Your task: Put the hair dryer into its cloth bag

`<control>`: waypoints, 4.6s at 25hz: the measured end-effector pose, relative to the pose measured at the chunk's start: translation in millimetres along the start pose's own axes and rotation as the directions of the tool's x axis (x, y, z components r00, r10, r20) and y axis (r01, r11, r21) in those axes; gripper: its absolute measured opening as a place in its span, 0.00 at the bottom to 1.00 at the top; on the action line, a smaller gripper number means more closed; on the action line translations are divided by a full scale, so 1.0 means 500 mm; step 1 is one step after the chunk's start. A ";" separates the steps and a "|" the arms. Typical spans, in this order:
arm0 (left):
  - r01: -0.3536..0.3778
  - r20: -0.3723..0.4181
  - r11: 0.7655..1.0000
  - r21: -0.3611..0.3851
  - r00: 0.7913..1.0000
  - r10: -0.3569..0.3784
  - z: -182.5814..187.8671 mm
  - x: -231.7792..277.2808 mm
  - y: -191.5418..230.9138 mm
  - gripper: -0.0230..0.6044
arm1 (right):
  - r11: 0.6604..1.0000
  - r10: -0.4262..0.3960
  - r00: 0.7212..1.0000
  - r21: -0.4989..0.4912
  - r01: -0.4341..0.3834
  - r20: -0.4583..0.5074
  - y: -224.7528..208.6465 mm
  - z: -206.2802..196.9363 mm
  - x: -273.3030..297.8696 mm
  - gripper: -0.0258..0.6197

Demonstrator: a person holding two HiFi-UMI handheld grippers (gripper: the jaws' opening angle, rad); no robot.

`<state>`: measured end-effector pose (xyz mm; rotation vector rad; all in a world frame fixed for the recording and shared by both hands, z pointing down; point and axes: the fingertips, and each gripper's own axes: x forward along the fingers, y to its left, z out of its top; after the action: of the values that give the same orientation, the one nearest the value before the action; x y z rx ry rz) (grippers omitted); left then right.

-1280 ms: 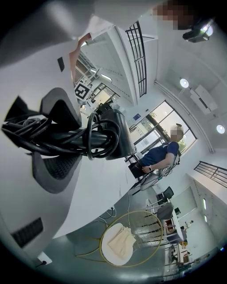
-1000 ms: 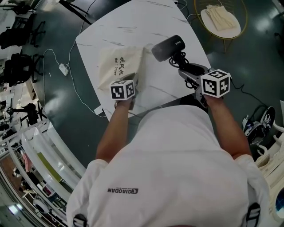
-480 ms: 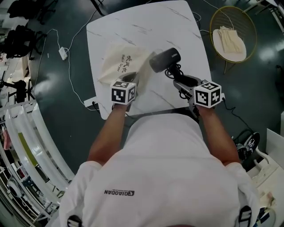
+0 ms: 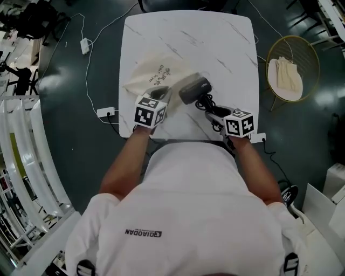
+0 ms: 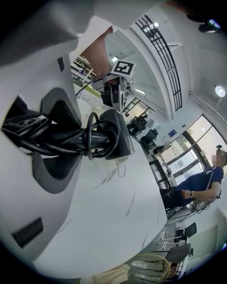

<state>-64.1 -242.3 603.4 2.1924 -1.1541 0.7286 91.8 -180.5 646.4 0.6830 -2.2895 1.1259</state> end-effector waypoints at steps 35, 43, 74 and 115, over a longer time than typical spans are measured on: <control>0.078 0.019 0.977 0.198 0.996 -0.083 0.023 -0.055 -0.057 0.12 | 0.948 -0.080 0.978 -0.319 0.015 -0.193 0.043 0.127 0.296 0.37; 0.114 0.022 0.991 0.074 0.993 -0.116 0.006 -0.054 -0.047 0.12 | 0.873 -0.154 0.970 -0.485 0.044 -0.189 0.020 0.104 0.314 0.39; 0.122 0.023 0.991 0.048 0.992 -0.124 0.021 -0.046 -0.051 0.12 | 0.793 -0.234 0.966 -0.597 0.124 -0.110 0.001 0.038 0.155 0.28; 0.133 -0.133 0.984 0.115 0.984 -0.118 -0.080 0.042 -0.094 0.12 | 0.929 -0.182 0.967 -0.293 0.228 0.176 0.020 0.147 -0.009 0.28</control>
<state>-22.0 -204.1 635.4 2.2614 -0.9206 0.8913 73.4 -234.4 598.4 0.8769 -2.3777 0.6165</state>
